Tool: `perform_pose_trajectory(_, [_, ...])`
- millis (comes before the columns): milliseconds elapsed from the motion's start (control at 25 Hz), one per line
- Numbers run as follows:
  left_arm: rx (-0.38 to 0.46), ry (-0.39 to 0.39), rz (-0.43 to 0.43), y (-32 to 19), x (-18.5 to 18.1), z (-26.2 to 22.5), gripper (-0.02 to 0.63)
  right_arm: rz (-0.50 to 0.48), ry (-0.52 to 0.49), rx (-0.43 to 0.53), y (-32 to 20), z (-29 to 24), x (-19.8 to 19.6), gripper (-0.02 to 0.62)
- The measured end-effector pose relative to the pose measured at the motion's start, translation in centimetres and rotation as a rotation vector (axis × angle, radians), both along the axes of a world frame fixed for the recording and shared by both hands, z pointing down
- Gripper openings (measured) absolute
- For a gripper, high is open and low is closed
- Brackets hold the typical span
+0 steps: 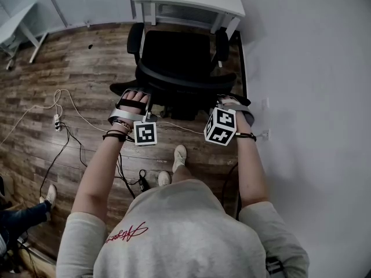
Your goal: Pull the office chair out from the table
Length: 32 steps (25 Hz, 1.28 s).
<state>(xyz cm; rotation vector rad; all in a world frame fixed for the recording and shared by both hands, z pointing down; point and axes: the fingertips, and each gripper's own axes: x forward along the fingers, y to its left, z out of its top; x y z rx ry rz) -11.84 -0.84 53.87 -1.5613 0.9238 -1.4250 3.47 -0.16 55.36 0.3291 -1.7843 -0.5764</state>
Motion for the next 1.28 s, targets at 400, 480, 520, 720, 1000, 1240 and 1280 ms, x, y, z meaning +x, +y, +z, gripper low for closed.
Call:
perform_pose_trajectory(400, [-0.005,-0.005,-0.003,0.81,-0.01,-0.69,0.095,-0.016,0.001,0.002,0.61,-0.86,0.07,0.101])
perform_pose_trajectory(480, [0.003,-0.01,-0.001,0.85,-0.03,-0.97,0.095,-0.016,0.0,0.0,0.76,-1.01,0.1,0.101])
perform_pose_trajectory(520, [0.004,-0.014,-0.001,0.78,-0.08,-1.08,0.095,-0.015,0.0,-0.002,0.72,-1.05,0.08,0.101])
perform_pose_trajectory(720, [-0.013,-0.001,0.0,0.73,0.0,-0.72,0.095,-0.015,0.001,0.006,0.63,-0.75,0.05,0.1])
perform_pose_trajectory(1000, [-0.016,-0.001,-0.002,0.7,-0.21,-0.54,0.097,-0.008,0.0,-0.004,0.59,-0.69,-0.13,0.104])
perform_pose_trajectory(1240, [0.006,-0.002,0.007,0.48,-0.16,-0.73,0.097,-0.001,0.0,0.003,0.59,-0.54,-0.15,0.103])
perform_pose_trajectory(1280, [0.006,-0.002,0.007,0.5,-0.16,-0.68,0.097,-0.002,0.001,0.004,0.64,-0.47,-0.15,0.103])
